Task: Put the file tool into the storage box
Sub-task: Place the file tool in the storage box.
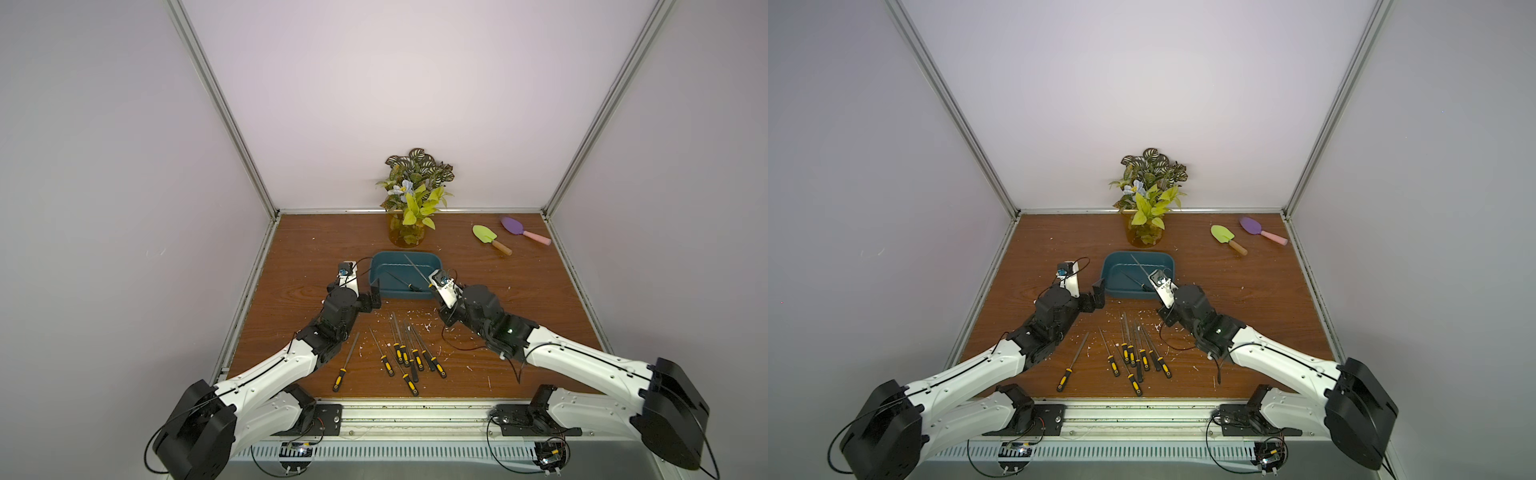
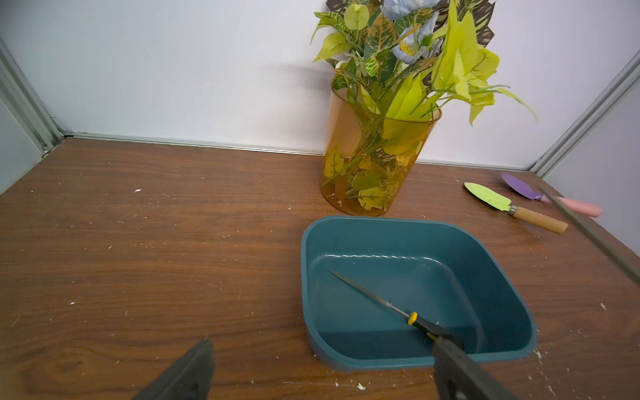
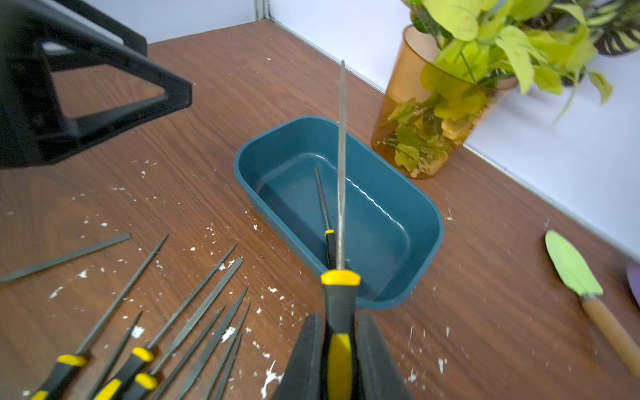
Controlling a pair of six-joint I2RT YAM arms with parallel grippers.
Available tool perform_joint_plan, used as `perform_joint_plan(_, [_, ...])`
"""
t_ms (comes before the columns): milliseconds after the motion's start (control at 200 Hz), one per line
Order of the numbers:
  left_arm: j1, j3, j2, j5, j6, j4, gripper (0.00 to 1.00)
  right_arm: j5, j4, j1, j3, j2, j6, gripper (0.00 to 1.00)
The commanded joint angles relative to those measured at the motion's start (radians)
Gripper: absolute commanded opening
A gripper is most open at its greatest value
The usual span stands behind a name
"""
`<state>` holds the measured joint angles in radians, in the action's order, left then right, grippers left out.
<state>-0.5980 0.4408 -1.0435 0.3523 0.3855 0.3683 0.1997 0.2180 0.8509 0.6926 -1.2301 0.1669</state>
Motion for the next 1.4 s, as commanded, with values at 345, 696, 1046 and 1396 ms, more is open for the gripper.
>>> perform_joint_plan(345, [0.027, -0.024, 0.002, 0.025, 0.014, 0.032, 1.00, -0.209, 0.192, -0.148, 0.256, -0.423, 0.340, 0.00])
perform_joint_plan(696, [0.027, -0.019, -0.041, 0.034, 0.018, 0.041, 1.00, -0.155, 0.212, -0.157, 0.290, -0.553, 0.351, 0.09])
perform_joint_plan(1046, [0.026, -0.012, -0.092, 0.014, 0.033, 0.056, 1.00, -0.088, 0.171, -0.160, 0.351, -0.577, 0.254, 0.54])
perform_joint_plan(1396, [0.033, -0.007, -0.122, -0.002, 0.038, 0.061, 1.00, -0.054, 0.107, -0.157, 0.273, -0.329, -0.054, 0.64])
